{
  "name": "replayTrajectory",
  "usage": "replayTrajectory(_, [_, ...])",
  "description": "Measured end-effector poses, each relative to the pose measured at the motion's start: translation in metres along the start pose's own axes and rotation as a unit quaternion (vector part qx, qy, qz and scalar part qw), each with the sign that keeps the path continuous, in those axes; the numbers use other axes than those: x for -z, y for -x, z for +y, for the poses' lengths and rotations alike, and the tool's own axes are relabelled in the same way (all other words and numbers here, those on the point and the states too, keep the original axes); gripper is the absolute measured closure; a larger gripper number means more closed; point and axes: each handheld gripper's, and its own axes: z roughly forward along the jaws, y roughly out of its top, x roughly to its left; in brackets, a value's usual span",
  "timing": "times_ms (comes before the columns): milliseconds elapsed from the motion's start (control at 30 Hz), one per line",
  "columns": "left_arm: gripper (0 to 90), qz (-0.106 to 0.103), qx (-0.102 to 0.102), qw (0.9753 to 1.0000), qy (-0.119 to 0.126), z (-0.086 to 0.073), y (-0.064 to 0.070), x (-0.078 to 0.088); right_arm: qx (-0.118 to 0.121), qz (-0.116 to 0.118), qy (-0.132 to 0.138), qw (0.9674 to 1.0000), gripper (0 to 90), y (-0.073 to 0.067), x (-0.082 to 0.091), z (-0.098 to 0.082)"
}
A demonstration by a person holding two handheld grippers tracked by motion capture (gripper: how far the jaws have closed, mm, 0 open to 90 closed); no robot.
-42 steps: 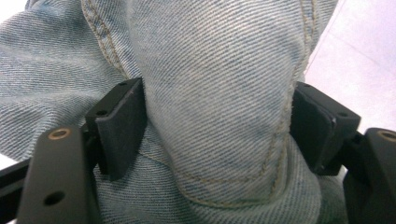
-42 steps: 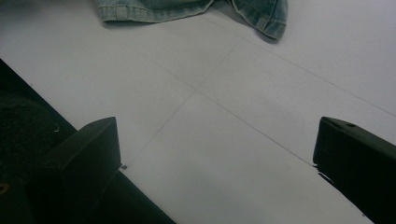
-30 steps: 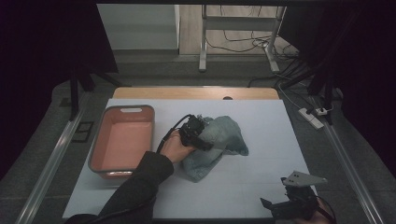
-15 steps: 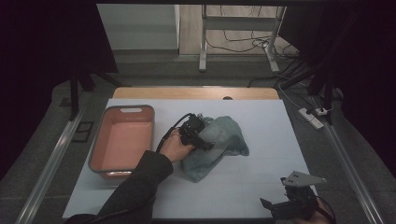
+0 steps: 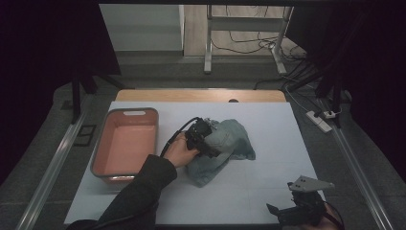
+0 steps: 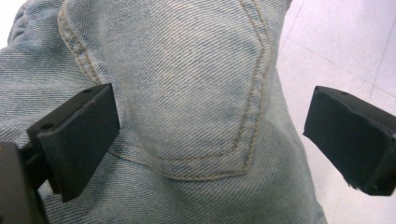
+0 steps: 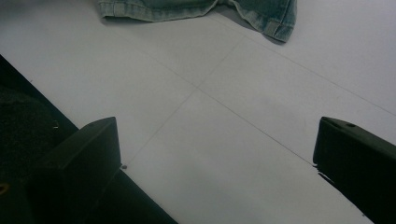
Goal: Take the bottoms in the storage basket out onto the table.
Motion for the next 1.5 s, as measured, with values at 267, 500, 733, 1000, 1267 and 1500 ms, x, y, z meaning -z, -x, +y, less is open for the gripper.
replayTrajectory(267, [2.9,-0.024,0.006,0.9995,0.018,-0.003,-0.004,0.005,0.002,0.0,-0.002,1.0,0.7,0.0,-0.001,0.0])
replayTrajectory(500, [2.9,-0.028,-0.004,0.9993,0.024,-0.002,-0.002,0.011,0.004,0.0,-0.003,1.0,0.7,0.0,-0.001,0.0])
replayTrajectory(733, [0.8,-0.023,-0.012,0.9993,0.025,0.001,0.003,0.017,0.004,-0.001,-0.003,1.0,0.7,0.0,-0.001,0.0])
replayTrajectory(1000, [0.0,-0.031,-0.01,0.9989,0.034,0.001,0.006,0.02,-0.001,-0.001,0.0,1.0,0.7,0.0,0.0,0.0])
replayTrajectory(1267, [0.0,-0.036,-0.016,0.9984,0.041,-0.003,0.008,0.026,-0.002,-0.001,0.0,1.0,0.7,0.001,0.0,0.0])
replayTrajectory(1500, [0.0,-0.035,-0.021,0.9979,0.051,-0.004,0.012,0.031,-0.002,-0.001,0.002,1.0,0.7,0.001,0.0,0.0])
